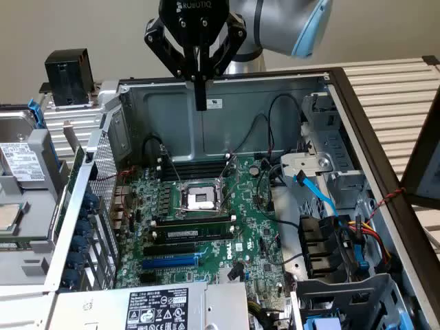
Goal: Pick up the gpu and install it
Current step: 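Reach for the gpu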
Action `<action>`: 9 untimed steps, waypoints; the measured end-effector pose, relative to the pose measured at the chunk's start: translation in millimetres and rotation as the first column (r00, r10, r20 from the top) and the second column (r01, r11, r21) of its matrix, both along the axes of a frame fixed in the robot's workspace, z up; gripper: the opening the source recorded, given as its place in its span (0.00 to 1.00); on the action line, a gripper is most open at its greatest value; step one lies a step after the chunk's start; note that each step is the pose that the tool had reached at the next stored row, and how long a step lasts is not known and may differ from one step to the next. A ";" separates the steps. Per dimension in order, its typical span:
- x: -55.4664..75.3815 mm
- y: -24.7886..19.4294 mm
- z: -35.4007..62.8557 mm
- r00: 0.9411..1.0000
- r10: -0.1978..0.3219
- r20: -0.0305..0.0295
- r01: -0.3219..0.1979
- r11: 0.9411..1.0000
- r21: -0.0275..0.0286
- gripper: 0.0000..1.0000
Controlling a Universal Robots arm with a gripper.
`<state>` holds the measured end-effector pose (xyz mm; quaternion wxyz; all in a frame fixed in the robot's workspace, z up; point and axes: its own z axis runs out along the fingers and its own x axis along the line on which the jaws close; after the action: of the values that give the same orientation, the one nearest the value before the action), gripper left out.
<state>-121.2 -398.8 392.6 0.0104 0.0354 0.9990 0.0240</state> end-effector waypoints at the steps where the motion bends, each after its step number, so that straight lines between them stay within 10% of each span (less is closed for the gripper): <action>1: 0.0 0.0 0.0 1.000 0.000 0.000 0.000 1.000 0.000 0.11; 9: 0.0 0.0 0.0 1.000 0.000 0.000 0.000 1.000 0.000 0.11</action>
<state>-121.2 -398.8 392.6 0.0103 0.0354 0.9990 0.0240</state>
